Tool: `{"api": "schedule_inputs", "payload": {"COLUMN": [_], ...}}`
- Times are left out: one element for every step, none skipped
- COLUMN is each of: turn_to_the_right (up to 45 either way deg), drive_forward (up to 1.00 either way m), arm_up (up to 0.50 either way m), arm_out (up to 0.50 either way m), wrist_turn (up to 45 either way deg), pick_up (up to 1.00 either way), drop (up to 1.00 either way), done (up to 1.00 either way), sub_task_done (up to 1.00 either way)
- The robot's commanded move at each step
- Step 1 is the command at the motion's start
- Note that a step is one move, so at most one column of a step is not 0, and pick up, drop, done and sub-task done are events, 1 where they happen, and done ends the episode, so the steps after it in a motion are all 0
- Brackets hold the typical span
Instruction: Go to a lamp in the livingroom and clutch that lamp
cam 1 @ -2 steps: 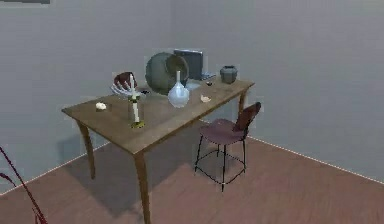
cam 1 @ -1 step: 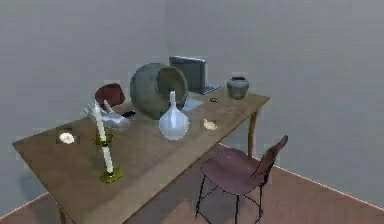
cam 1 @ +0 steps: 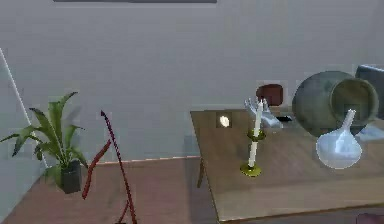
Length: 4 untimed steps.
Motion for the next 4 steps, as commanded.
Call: {"api": "schedule_inputs", "payload": {"turn_to_the_right": [-45.0, -24.0, 0.0, 0.0], "drive_forward": [0.00, 0.00, 0.00, 0.00], "arm_up": [0.00, 0.00, 0.50, 0.36], "arm_out": [0.00, 0.00, 0.00, 0.00], "wrist_turn": [0.0, 0.0, 0.0, 0.0], "pick_up": [0.00, 0.00, 0.00, 0.00], "drop": [0.00, 0.00, 0.00, 0.00], "done": [0.00, 0.00, 0.00, 0.00], "sub_task_done": [0.00, 0.00, 0.00, 0.00]}}
